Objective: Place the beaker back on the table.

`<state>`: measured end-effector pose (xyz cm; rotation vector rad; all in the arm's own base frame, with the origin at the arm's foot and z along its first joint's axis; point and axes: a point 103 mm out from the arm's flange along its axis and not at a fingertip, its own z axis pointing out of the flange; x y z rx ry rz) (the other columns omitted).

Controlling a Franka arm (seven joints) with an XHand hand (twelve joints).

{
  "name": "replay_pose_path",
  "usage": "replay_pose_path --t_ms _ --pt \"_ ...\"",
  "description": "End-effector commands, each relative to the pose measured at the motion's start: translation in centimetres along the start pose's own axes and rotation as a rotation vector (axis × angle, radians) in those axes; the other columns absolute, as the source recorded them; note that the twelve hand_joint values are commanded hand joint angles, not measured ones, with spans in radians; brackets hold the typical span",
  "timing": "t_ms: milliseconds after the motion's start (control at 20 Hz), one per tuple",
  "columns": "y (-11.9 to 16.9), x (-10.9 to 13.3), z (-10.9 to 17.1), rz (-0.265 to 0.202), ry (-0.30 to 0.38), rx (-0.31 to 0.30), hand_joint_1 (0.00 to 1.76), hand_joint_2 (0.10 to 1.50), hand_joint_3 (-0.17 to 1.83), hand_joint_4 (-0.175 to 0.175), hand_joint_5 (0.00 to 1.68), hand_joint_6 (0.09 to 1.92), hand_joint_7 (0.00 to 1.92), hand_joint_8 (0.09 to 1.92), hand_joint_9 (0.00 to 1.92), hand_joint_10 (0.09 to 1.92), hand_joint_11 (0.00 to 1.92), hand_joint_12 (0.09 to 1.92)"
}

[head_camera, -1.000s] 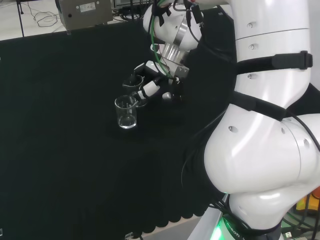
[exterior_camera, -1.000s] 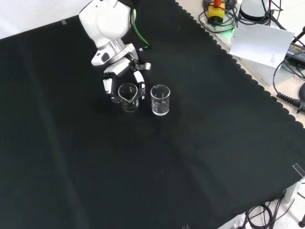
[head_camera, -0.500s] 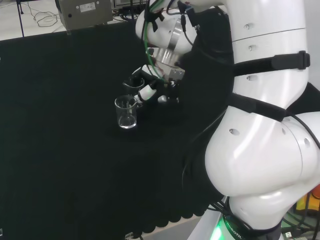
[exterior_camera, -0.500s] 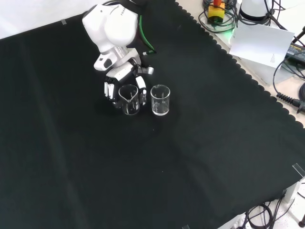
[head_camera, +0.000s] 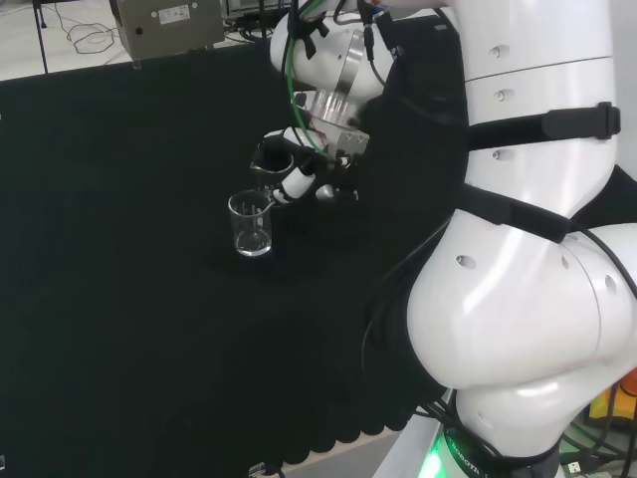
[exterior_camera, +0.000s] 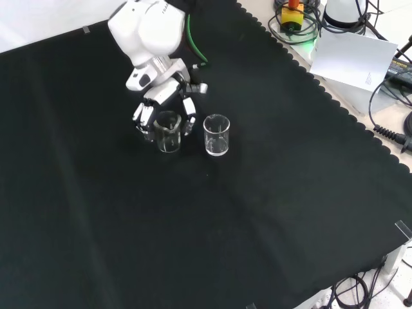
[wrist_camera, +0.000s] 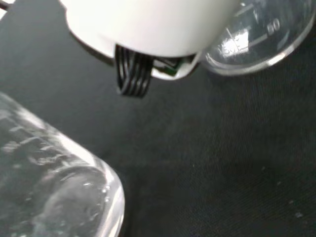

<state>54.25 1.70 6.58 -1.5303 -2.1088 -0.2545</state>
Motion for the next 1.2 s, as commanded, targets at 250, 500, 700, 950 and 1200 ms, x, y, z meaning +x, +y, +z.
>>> replay_pose_path --t_ms 250,500,700,950,1200 --pt "-1.6 1.2 -3.4 -0.024 -0.040 0.051 1.03 0.44 0.71 -0.062 0.36 0.59 0.37 0.80 0.48 0.71 0.17 1.41" --pt "-2.0 3.4 -5.6 -0.031 -0.063 0.025 1.00 0.45 0.68 -0.064 0.35 0.52 0.26 0.79 0.39 0.74 0.11 1.43" --pt "-3.5 5.4 -7.9 -0.023 -0.093 -0.014 0.96 0.47 0.64 -0.071 0.33 0.44 0.17 0.77 0.29 0.76 0.03 1.46" --pt "-7.6 7.1 -10.6 0.028 -0.129 -0.064 0.95 0.48 0.62 -0.073 0.33 0.40 0.15 0.76 0.27 0.77 0.00 1.47" --pt "-10.3 8.9 -11.0 0.018 -0.179 -0.060 0.94 0.49 0.61 -0.074 0.35 0.36 0.15 0.77 0.27 0.78 0.00 1.47"
